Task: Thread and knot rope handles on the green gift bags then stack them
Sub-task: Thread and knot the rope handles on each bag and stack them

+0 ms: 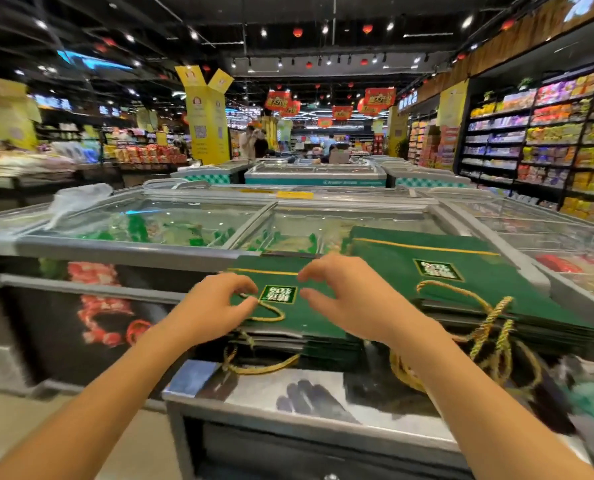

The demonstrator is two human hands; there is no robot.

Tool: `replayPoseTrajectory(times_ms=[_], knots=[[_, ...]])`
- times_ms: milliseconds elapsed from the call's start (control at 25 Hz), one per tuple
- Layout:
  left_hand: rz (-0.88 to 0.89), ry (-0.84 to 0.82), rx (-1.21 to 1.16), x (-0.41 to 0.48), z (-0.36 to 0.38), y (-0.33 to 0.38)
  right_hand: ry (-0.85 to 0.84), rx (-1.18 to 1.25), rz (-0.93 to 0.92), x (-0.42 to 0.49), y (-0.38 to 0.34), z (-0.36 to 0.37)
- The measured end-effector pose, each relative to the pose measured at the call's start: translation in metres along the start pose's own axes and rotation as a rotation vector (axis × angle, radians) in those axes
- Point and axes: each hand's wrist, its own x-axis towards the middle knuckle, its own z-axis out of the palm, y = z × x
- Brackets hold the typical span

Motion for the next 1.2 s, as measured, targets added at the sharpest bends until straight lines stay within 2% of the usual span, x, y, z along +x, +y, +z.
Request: replayPoseTrajectory(times_ms=[120, 320, 480, 680, 960, 1080, 1200], knots=[[-0.054, -0.041, 0.028, -0.031, -0.005, -0.033, -0.113, -0.102, 0.036, 0.003, -0.005, 0.04], [-0.051, -0.046, 0.056, -0.051, 0.004, -0.056, -0.224, -0.15, 0.24, -0.009, 0.007, 0.084], [-0.002, 0.046, 0.069, -0.057, 0.015, -0.062, -0.16, -0.102, 0.309, -0.019, 0.008, 0.095], [0.089, 0.143, 0.134, -0.072, 0.013, -0.059, -0.058, -0.073, 0.262, -0.036, -0.003, 0.084], [0.196, 0.295, 0.177, -0.136, 0.009, -0.047, 0.154, -0.1, 0.036, -0.093, -0.009, 0.085], [0.221, 0.317, 0.18, -0.157, 0.014, -0.042, 0.179, 0.057, 0.011, -0.109, 0.002, 0.082], [0.188, 0.308, 0.142, -0.164, 0.019, -0.035, 0.185, 0.247, 0.085, -0.116, 0.019, 0.08]])
